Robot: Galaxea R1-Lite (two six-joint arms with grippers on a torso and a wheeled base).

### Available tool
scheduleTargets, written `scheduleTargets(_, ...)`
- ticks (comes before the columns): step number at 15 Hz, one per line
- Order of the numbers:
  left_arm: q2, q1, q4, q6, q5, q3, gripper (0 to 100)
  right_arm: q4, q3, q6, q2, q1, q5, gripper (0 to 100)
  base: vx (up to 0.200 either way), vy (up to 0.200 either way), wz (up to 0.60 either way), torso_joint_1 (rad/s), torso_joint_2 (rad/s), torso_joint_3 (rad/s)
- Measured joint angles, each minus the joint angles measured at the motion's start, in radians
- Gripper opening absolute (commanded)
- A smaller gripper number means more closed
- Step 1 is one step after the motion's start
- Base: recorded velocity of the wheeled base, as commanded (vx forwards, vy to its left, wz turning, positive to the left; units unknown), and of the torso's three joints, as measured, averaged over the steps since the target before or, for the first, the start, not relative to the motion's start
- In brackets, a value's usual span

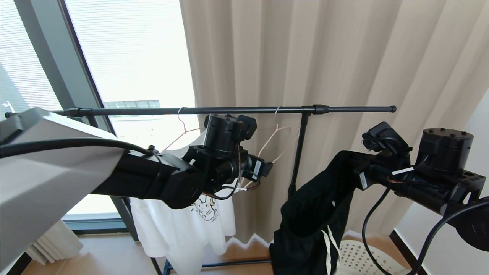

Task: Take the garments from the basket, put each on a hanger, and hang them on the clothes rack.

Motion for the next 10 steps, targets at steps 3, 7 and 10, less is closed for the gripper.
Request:
scheduleTargets(3,0.113,0.022,-0.03,0.031,0.001,-0.13,100,0.0,0.002,0.0,0.0,0.0,0.0,0,0.0,0.0,0.0,0.0,0.0,0.0)
scheduleTargets(7,0.205,0.043,-0.03,0.061,0.001,-0.222,100,-0.001,-0.001,0.0,0.0,0.0,0.0,0,0.0,0.0,0.0,0.0,0.0,0.0)
scheduleTargets(10,0.259,0.051,-0.029,0.065,0.001,-0.278,100,-0.001,-0.002,0.0,0.001,0.0,0.0,0,0.0,0.0,0.0,0.0,0.0,0.0)
